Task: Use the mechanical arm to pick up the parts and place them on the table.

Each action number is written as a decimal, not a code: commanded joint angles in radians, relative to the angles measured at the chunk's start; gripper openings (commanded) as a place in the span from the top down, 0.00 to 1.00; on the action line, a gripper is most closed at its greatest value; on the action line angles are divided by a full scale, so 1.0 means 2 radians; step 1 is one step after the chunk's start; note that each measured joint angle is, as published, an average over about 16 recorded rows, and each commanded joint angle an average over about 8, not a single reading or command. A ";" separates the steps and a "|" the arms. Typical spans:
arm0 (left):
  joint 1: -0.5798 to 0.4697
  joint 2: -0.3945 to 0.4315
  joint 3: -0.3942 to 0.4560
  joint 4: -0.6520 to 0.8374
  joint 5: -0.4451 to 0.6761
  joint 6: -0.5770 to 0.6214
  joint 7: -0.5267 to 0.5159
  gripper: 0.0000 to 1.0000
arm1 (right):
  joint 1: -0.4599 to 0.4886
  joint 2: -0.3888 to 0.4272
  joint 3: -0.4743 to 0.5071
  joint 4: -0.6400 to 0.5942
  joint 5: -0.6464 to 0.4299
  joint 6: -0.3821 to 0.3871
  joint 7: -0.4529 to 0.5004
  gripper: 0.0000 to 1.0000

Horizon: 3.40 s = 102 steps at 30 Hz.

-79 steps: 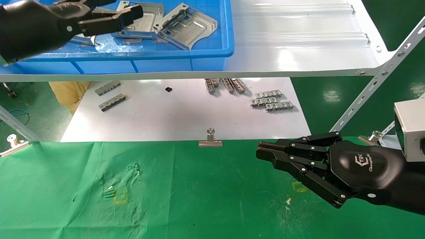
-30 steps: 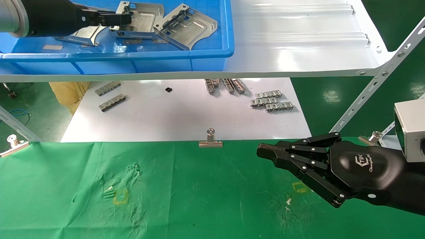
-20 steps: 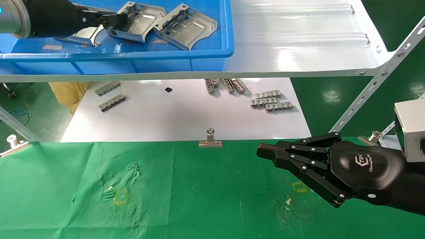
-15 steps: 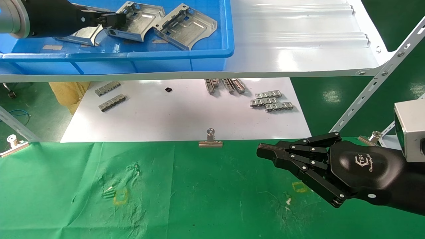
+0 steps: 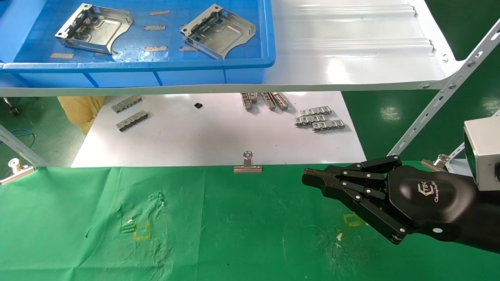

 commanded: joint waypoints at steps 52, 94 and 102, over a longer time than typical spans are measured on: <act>0.302 -0.155 -0.010 -0.167 -0.031 0.164 0.461 1.00 | 0.000 0.000 0.000 0.000 0.000 0.000 0.000 1.00; 0.285 -0.154 -0.037 -0.134 -0.148 0.244 0.407 0.00 | 0.000 0.000 0.000 0.000 0.000 0.000 0.000 0.50; 0.300 -0.151 -0.052 -0.146 -0.170 0.247 0.386 0.00 | 0.000 0.000 0.000 0.000 0.000 0.000 0.000 0.00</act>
